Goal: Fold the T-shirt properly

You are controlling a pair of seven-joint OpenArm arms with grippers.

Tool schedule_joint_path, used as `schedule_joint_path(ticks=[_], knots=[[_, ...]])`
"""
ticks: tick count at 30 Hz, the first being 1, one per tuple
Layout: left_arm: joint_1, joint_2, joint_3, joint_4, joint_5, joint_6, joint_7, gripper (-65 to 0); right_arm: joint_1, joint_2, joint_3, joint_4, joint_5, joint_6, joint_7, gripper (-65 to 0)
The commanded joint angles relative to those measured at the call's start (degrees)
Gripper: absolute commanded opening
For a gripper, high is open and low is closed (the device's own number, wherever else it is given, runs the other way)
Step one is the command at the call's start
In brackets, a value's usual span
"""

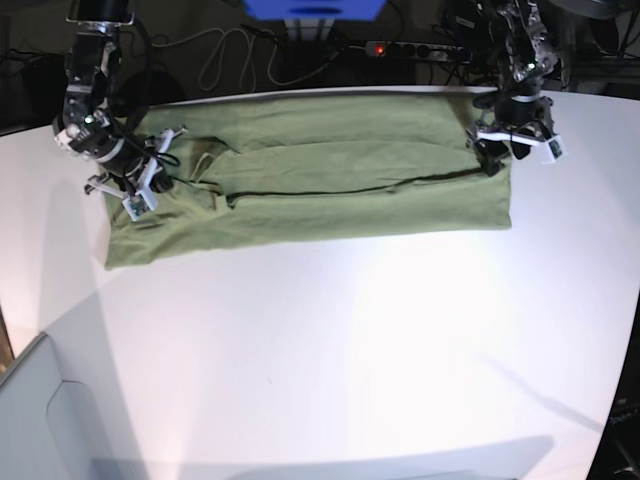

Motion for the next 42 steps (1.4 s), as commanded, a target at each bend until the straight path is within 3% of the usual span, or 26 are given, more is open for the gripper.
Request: schedule_joint_path(ticks=[1,15,31,33,38,42], knots=[[0.24,-0.48,-0.16,0.99,-0.37,-0.01,-0.26,-26.1,0.31,0.71,0.32,0.88,0.49,0.59,1.06,-64.9],[0.50,-0.48,-0.60,4.51,-0.89,-0.01,-0.26,-26.1,0.40,0.71,0.32,0.88,0.49,0.59,1.06,-64.9],[-0.91,-0.48,-0.51,0.20,-0.54,-0.01,-0.34,-26.3,0.75,0.89,0.32,0.88,0.49,0.59,1.06,-64.9],[-0.82,-0.48,-0.42,0.29,-0.45,-0.01,-0.34,-29.9,0.84,0.89,0.32,0.88,0.49,0.59,1.06,-64.9],[-0.82,-0.48,-0.33,0.11,-0.37,-0.10,-0.34,-46.0,0.84,0.89,0.32,0.88,0.49,0.59,1.06,-64.9],[-0.91,-0.48,-0.24,0.11,-0.45,-0.10,-0.34,-46.8,0.84,0.89,0.32,0.88,0.49,0.59,1.06,-64.9]])
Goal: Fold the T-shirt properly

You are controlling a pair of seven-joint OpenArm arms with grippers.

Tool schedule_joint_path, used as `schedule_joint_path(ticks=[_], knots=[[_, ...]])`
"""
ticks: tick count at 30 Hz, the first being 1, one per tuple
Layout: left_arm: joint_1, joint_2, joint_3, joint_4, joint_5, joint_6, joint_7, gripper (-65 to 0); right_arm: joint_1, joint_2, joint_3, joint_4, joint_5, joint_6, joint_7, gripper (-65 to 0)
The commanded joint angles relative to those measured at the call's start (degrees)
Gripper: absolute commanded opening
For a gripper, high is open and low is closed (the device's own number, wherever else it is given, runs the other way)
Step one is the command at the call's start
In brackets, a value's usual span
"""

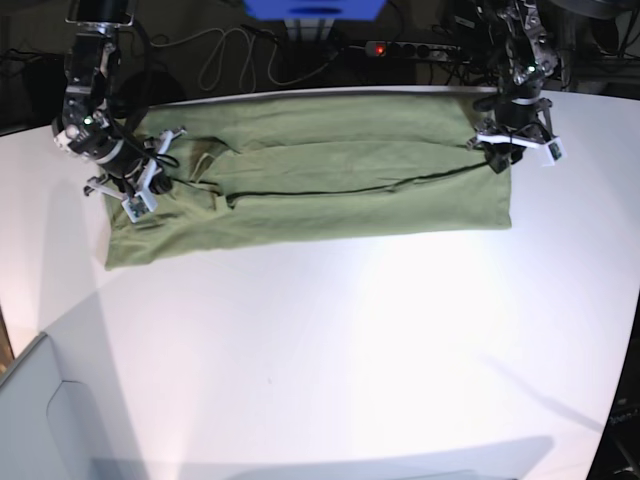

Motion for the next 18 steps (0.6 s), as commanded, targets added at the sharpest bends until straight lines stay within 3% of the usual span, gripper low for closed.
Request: schedule_joint_path(ticks=[1,4,7,8,18], knots=[[0.05,-0.50,-0.18,0.79,-0.54,-0.27,-0.93,-46.9,0.43,0.76,0.32,0.88,0.43,0.59,1.11,-64.9],[-0.12,-0.50,-0.18,0.79,-0.54,-0.27,-0.93,-50.2,0.43,0.76,0.32,0.88,0.43,0.59,1.11,-64.9],[-0.38,-0.50,-0.18,0.79,-0.63,-0.27,-1.02,-63.4,0.25,0.76,0.32,0.88,0.43,0.59,1.11,-64.9],[-0.47,-0.50,-0.18,0.79,-0.37,-0.27,-0.93,-65.0,0.25,0.76,0.32,0.88,0.43,0.59,1.11,-64.9],[0.49,-0.15,0.00,6.94,-0.37,-0.27,-0.93,-65.0,0.43,0.76,0.32,0.88,0.43,0.59,0.75,-64.9]])
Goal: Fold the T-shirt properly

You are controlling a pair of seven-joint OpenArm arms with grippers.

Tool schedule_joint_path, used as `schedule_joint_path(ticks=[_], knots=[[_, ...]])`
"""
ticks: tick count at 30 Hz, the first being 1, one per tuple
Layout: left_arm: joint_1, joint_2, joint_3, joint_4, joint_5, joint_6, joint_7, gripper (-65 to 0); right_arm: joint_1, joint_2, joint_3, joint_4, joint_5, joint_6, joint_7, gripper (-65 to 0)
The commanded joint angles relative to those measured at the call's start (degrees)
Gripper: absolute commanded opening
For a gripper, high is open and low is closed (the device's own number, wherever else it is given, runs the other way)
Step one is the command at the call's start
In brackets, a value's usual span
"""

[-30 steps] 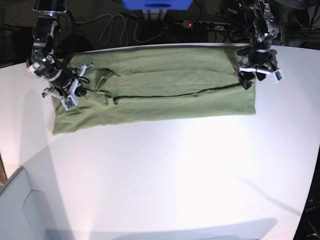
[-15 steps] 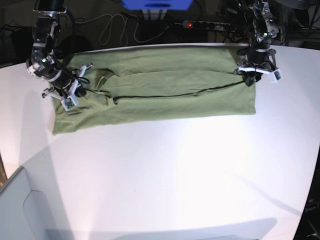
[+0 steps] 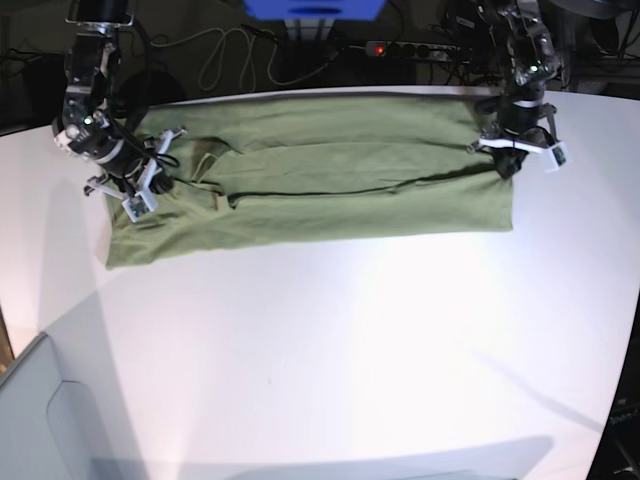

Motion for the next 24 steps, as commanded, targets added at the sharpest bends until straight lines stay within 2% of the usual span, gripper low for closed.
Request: schedule_joint_path(ticks=[1,7,13,19,24], knots=[[0.10,-0.34,0.00,2.78,-0.50,-0.38,-1.48,-65.0,0.45,0.76,0.32,0.88,0.43,0.59,0.71,-64.9],[1.07,-0.70,6.94,9.28,-0.15,-0.21,-1.39,-65.0,0.45,0.58,0.32,0.88,0.43,0.59,0.71,-64.9],[0.80,-0.17,20.92,10.69,9.44,-0.03,-1.92,-65.0,0.10,0.58,0.32,1.23,0.43,0.59,0.62,-64.9],[-0.95,-0.17,34.99,10.07,14.10,0.23,-1.92,-65.0,0.01,0.76,0.32,1.23,0.43,0.59,0.53,-64.9],[-4.03,0.89,42.20,6.73,17.53,0.32,-1.92,-65.0,0.01,0.76,0.32,1.23,0.43,0.59,0.53,-64.9]])
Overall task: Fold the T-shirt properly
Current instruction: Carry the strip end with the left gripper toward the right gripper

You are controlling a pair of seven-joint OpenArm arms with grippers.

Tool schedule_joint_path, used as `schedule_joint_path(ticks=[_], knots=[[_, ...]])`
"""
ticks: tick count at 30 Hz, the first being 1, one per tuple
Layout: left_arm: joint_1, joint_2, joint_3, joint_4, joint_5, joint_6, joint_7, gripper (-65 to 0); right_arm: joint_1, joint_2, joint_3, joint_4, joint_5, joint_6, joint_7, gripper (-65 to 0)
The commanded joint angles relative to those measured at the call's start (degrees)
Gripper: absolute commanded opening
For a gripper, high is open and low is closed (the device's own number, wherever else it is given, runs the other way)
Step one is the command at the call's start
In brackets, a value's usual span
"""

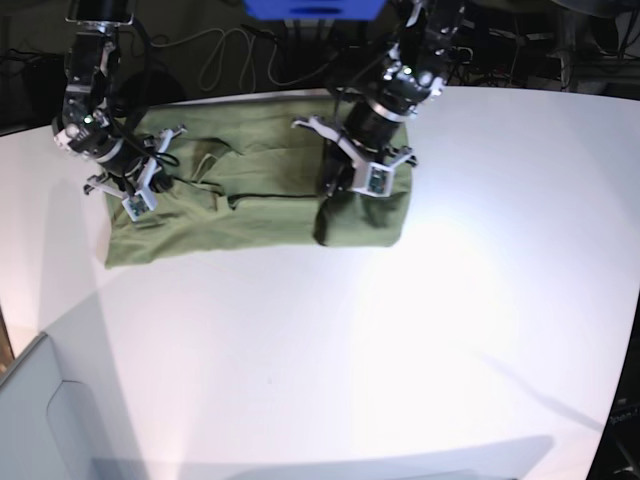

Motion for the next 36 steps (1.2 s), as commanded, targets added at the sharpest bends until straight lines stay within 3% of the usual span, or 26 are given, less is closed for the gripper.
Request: schedule_joint_path(ticks=[1,8,26,36], knots=[[-0.76,0.85,0.56,0.17,0.59,-0.05,-1.40,-65.0,0.31,0.73,0.32,1.14,0.41,0.59,0.69,-64.9],[-4.62,5.24,1.09,-4.58,2.08,-0.05,-1.13,-65.0,0.31,0.73,0.32,1.14,0.41,0.59,0.69,-64.9],[-12.01,5.51,11.99,-12.58,1.38,-0.05,-1.40,-65.0,0.40,0.73,0.23,1.05,0.41,0.59,0.69,-64.9],[-13.59,7.09,12.25,-16.09,1.38,-0.05,-1.40,-65.0,0.23,0.73,0.14,0.88,0.41,0.59,0.69,-64.9]])
